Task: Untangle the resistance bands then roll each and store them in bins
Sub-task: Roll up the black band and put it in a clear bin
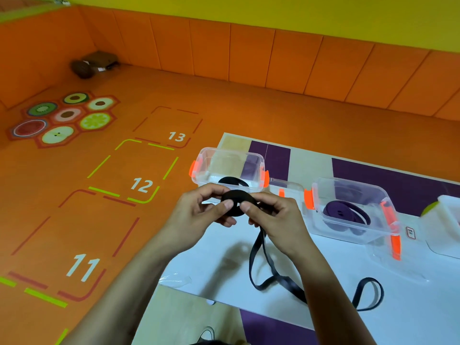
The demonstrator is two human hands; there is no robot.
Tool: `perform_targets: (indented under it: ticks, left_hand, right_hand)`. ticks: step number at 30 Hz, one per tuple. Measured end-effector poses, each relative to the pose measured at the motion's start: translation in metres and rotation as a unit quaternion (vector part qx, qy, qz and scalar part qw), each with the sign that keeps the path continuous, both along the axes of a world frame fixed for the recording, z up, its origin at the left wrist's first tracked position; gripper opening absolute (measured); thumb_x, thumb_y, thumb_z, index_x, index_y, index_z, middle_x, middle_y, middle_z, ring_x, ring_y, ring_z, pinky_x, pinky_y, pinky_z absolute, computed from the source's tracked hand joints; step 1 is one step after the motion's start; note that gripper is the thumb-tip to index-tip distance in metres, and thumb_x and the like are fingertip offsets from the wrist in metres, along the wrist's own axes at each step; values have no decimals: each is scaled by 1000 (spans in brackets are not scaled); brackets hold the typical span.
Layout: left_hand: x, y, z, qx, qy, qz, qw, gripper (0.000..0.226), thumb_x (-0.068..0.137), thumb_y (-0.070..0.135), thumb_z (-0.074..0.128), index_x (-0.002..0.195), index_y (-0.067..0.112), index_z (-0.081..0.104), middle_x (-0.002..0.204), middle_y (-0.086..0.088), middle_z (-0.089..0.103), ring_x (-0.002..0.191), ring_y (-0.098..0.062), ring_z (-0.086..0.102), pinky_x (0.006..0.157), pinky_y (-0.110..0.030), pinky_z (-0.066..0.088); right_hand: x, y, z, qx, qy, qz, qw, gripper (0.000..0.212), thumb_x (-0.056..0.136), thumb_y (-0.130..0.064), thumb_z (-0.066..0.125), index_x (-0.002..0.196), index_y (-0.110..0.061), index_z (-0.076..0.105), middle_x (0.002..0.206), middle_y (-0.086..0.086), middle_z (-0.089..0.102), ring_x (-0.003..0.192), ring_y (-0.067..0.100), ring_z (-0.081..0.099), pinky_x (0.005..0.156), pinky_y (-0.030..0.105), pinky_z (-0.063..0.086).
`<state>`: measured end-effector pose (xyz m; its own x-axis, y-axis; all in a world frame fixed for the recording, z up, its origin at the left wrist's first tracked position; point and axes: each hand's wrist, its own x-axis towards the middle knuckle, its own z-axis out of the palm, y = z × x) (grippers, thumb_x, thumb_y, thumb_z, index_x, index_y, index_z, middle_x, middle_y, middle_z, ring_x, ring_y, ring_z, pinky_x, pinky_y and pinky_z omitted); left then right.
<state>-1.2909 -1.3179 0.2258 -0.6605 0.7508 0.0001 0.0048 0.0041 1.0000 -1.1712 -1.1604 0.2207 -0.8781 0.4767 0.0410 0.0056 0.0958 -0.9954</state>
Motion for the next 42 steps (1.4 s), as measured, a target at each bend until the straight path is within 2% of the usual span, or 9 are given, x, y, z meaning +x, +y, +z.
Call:
perform_targets:
  ticks: [8,10,13,17,23,32,35,39,42]
  left_hand:
    - [18,16,-8,61,-205,23,977,23,99,10,57,118,-1,60,107,-19,73,86,-38,75,79,-34,61]
    - [14,13,-3,11,-178,16,984,17,101,7,56,116,1,63,110,-20,72,85,-39,76,78,-36,62]
    - [5,5,4,-97,9,11,995,13,96,14,69,109,15,69,99,-3,73,74,-29,75,75,-42,62]
    - [-2,-2,18,-110,144,-23,983,19,91,20,76,109,26,72,97,7,73,64,-23,70,65,-35,58]
    - [0,-7,17,-80,151,-52,984,10,98,17,66,108,17,67,97,1,72,70,-24,75,69,-31,57]
    - [13,11,-4,87,-66,13,994,27,95,19,54,117,3,53,116,-28,65,77,-43,73,74,-39,60]
    - [17,15,-6,105,-109,8,988,23,95,19,52,115,7,52,116,-24,68,85,-45,74,79,-39,60]
    - [22,15,-11,64,-99,0,993,10,106,9,47,115,8,51,122,-23,64,86,-44,74,80,-41,61]
    - [13,6,-8,-46,12,-13,999,14,106,6,48,111,16,56,113,-11,66,76,-34,74,70,-42,61]
  right_hand:
    - [0,-1,-5,-25,23,-45,998,15,95,-12,69,100,-22,79,69,-7,68,60,10,55,63,19,46]
    - [2,4,-5,26,0,-29,999,15,95,-15,70,102,-24,78,77,-9,70,62,9,54,66,20,46]
    - [6,10,-4,110,-44,1,993,12,95,-24,71,102,-31,79,87,-7,70,75,10,59,70,23,45]
    - [6,10,4,134,-56,45,988,13,91,-28,76,103,-34,80,87,-6,67,82,11,61,71,26,45]
    - [6,5,2,66,0,31,997,18,88,-23,79,99,-37,81,85,-7,66,79,9,60,73,21,45]
    - [3,2,-3,-16,37,-24,999,21,91,-9,73,106,-23,79,89,-5,71,69,13,62,67,24,51]
    - [2,5,-1,-49,38,-38,997,19,92,-7,71,108,-15,79,90,0,76,65,11,63,66,24,52]
    - [9,12,-1,-25,1,-29,999,16,90,-9,75,96,-23,80,75,-3,74,62,11,61,63,23,50]
    - [12,18,-1,19,-24,-12,999,17,84,-12,81,91,-28,82,73,-4,72,57,12,58,60,22,47]
